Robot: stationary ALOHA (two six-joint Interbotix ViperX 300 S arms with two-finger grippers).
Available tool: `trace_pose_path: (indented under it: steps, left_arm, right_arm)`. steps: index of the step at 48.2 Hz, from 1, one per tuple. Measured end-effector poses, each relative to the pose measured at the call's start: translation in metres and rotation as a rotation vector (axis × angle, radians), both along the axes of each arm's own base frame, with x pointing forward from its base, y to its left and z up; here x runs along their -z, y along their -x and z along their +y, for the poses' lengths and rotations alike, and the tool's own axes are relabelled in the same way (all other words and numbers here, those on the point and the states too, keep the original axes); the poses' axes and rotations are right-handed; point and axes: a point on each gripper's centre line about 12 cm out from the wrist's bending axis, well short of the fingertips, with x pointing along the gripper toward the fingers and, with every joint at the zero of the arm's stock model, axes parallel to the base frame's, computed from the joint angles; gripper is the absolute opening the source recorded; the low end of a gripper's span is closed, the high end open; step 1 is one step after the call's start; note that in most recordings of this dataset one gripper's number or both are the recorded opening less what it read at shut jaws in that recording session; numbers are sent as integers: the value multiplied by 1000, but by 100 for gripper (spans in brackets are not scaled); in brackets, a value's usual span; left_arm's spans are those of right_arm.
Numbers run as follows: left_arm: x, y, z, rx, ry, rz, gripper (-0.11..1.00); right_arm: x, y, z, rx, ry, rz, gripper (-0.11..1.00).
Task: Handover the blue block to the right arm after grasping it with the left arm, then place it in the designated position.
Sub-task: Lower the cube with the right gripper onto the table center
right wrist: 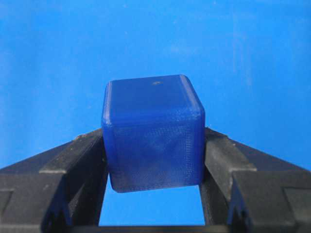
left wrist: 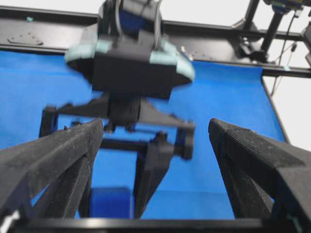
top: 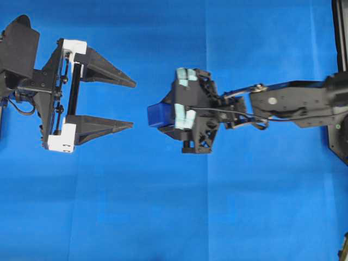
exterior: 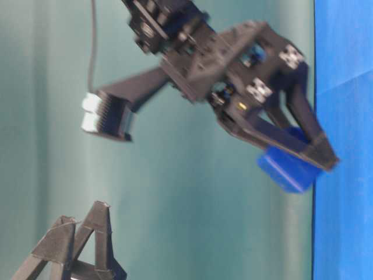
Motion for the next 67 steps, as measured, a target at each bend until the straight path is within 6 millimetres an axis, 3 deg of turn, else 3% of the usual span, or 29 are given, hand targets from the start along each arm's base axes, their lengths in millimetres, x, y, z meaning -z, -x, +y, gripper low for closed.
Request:
trace_pose_path:
  steps: [18, 46, 67]
  left_arm:
    - [0, 0, 0, 2, -6, 4, 93]
    - [2, 0, 1, 0, -12, 15, 93]
    - [2, 0, 1, -3, -6, 18, 93]
  right_arm:
    - [25, -23, -9, 5, -15, 6, 36]
    - [81, -31, -14, -6, -44, 73, 36]
    - [92, -33, -11, -25, -62, 58, 36]
